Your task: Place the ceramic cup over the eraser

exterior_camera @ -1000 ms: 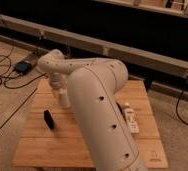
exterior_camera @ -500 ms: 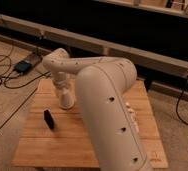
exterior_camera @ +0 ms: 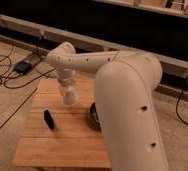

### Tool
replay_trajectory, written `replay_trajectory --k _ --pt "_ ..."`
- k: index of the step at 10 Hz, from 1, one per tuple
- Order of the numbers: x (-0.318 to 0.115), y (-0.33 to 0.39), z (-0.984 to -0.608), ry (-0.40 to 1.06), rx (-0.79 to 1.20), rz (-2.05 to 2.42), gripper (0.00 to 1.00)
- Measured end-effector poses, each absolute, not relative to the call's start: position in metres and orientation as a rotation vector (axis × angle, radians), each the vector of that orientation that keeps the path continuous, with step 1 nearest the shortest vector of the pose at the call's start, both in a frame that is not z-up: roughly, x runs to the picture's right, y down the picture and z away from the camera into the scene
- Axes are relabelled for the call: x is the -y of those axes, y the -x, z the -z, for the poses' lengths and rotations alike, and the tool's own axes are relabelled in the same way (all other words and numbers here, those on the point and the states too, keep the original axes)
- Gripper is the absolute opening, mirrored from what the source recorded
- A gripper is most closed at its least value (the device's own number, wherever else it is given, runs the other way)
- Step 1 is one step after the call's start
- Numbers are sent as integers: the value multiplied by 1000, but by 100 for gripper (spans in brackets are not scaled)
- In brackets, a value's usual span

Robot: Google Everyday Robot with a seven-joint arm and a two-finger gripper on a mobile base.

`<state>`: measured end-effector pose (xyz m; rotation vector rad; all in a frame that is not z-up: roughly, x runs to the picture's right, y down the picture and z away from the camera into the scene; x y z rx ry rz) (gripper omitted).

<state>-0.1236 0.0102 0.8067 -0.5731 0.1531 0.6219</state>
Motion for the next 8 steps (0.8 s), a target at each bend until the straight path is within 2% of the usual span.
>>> replay_trajectory --k 7,8 --pt "-22 135 -676 540 45 -484 0" --pt "-25 138 -666 538 60 -463 0"
